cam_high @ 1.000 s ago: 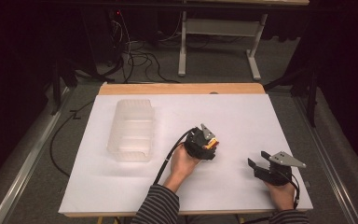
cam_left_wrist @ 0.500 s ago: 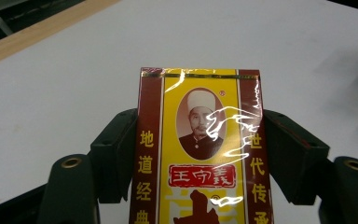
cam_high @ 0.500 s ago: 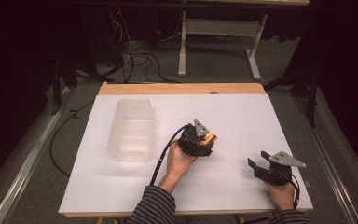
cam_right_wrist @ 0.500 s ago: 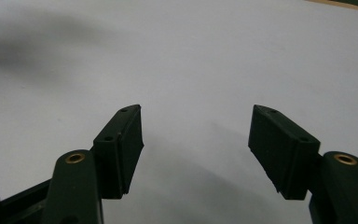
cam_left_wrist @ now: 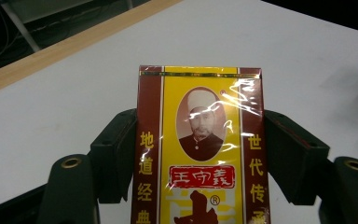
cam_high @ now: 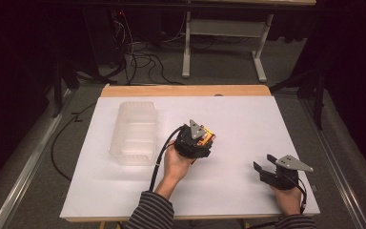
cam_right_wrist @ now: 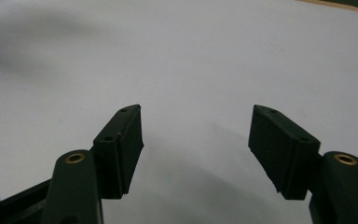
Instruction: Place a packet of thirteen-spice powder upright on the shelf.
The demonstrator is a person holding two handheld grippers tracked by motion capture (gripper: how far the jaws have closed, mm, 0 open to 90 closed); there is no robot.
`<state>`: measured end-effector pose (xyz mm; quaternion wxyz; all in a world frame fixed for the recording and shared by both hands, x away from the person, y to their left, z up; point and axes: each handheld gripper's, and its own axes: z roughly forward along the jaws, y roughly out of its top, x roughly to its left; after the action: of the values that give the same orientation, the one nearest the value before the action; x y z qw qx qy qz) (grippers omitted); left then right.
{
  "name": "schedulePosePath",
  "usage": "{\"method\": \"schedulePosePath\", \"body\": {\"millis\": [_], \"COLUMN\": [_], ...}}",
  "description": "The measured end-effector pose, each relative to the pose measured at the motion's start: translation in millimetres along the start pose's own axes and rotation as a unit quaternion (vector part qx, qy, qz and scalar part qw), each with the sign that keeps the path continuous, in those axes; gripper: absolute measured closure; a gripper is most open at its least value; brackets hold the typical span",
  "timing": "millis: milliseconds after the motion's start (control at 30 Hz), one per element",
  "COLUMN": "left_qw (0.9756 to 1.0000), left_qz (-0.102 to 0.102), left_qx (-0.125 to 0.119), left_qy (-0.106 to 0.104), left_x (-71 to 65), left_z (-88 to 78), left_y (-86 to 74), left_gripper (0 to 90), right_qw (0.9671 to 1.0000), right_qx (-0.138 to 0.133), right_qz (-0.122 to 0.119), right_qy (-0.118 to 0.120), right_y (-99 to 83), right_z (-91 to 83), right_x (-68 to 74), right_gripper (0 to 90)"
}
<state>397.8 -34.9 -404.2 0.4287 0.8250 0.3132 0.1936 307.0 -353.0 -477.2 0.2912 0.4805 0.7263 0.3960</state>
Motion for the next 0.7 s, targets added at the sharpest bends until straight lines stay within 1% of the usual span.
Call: {"method": "schedulePosePath", "body": {"millis": [100, 200, 233, 267, 300, 400, 433, 467, 700], "left_qw": [1.0000, 0.9999, 0.9993, 0.9991, 0.9998, 0.9997, 0.9995, 0.9996, 0.9993], "left_qz": [0.000, -0.006, -0.029, -0.031, -0.008, -0.013, -0.020, -0.014, -0.019], "left_qx": [-0.003, -0.007, -0.024, -0.027, -0.010, -0.012, -0.015, -0.012, -0.014], "left_qy": [0.006, 0.010, 0.010, 0.012, 0.017, 0.020, 0.020, 0.022, 0.030], "left_x": [2.9, 6.8, 5.0, 5.9, 10.9, 14.3, 14.3, 16.2, 22.0], "left_z": [-5.1, -10.5, -9.9, -11.3, -16.4, -20.8, -21.7, -23.7, -29.9], "left_y": [-0.8, -2.5, -3.5, -4.2, -4.4, -5.8, -6.6, -6.8, -10.4], "left_gripper": [32.9, 32.9, 32.9, 32.9, 32.9, 32.9, 32.9, 32.9, 32.9], "right_qw": [1.0000, 1.0000, 1.0000, 1.0000, 1.0000, 1.0000, 1.0000, 1.0000, 1.0000], "right_qx": [0.000, 0.000, 0.000, 0.001, 0.001, 0.000, 0.001, 0.001, 0.001], "right_qz": [-0.002, 0.000, 0.000, 0.001, -0.001, 0.000, 0.000, 0.000, -0.001], "right_qy": [0.001, 0.000, 0.000, 0.000, 0.000, -0.001, -0.001, 0.000, 0.000], "right_y": [0.0, 0.0, 0.0, 0.0, 0.1, 0.0, 0.0, 0.1, 0.0], "right_z": [0.0, 0.0, 0.0, 0.1, 0.3, 0.1, 0.1, 0.2, 0.2], "right_x": [0.1, 0.1, 0.1, 0.4, 0.4, 0.3, 0.1, 0.1, 0.3], "right_gripper": [35.8, 35.7, 35.7, 35.8, 35.8, 35.7, 35.8, 35.7, 35.8]}}
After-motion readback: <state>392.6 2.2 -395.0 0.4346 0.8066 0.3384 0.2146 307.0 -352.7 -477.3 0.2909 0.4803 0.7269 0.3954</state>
